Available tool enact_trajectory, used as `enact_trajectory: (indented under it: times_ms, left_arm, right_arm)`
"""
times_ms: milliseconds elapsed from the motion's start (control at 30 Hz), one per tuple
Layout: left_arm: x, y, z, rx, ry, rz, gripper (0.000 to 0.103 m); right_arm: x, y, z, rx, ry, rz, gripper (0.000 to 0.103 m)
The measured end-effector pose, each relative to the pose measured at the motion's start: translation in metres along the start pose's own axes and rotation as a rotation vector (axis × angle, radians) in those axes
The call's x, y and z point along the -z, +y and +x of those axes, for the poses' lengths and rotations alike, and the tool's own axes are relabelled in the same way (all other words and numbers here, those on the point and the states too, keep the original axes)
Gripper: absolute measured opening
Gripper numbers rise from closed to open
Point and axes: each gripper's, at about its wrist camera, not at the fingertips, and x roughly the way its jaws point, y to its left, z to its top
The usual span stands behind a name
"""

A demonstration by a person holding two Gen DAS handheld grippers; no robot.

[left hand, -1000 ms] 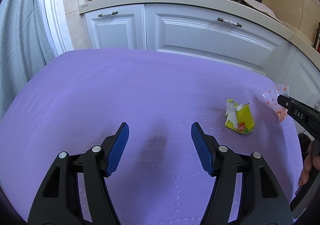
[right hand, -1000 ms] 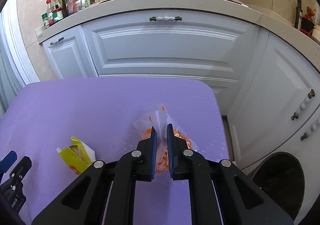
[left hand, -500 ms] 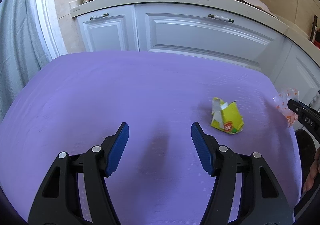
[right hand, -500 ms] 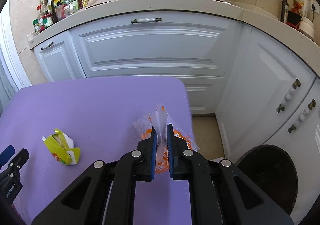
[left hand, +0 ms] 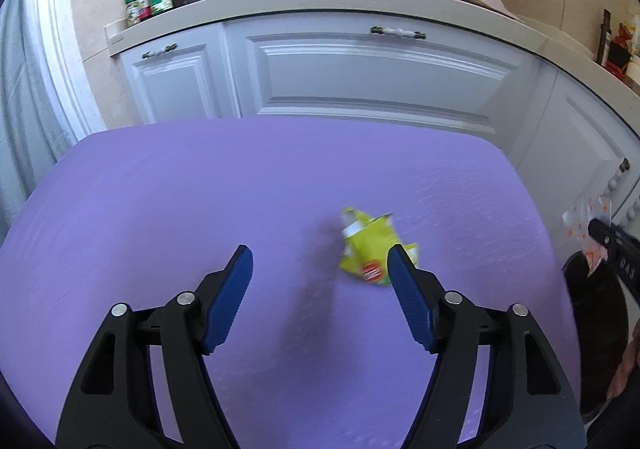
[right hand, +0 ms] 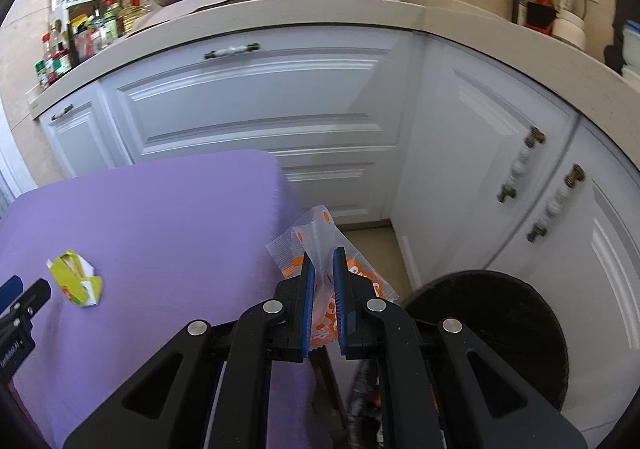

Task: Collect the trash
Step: 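Grasp the yellow-green carton with the left tool while the right tool holds the clear bag, then carry the carton and clear bag over the black bin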

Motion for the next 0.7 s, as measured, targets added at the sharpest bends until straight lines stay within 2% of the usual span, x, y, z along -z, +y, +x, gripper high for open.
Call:
enact_trajectory:
  times_ms: [133,300,367,400,467,500,600,700]
  left_arm:
    - [-0.005,-0.014,0.01,-0.007,-0.005,0.021,0.069]
    - [-0.007,-0.022,0.031,0.004,0.035,0.018,0.069]
    - [-0.006,-0.024,0.036,0.009,0.05,0.021,0.065]
    - [-0.006,-0.025,0.038,0.019,0.063,0.022,0.057]
    - [-0.006,-0.025,0.039,0.031,0.065,0.021,0.048]
    - [-0.006,-0.026,0.039,0.038,0.064,0.028,0.041]
    - [-0.005,-0.031,0.038,0.047,0.06,0.055,0.034]
    - [-0.005,-0.035,0.036,0.048,0.051,0.074,0.031]
  right_arm:
    - [0.005,-0.014,0.001,0.015,0.007,0.021,0.01]
    - [0.011,-0.024,0.004,0.02,0.017,0.034,0.01]
    - [0.013,-0.028,0.006,0.02,0.021,0.038,0.01]
    - [0.014,-0.03,0.006,0.02,0.023,0.04,0.01]
    - [0.017,-0.032,0.008,0.02,0.027,0.043,0.01]
    - [0.017,-0.032,0.008,0.02,0.028,0.044,0.01]
    - [0.019,-0.034,0.01,0.018,0.033,0.045,0.01]
    - [0.022,-0.033,0.009,0.014,0.036,0.041,0.01]
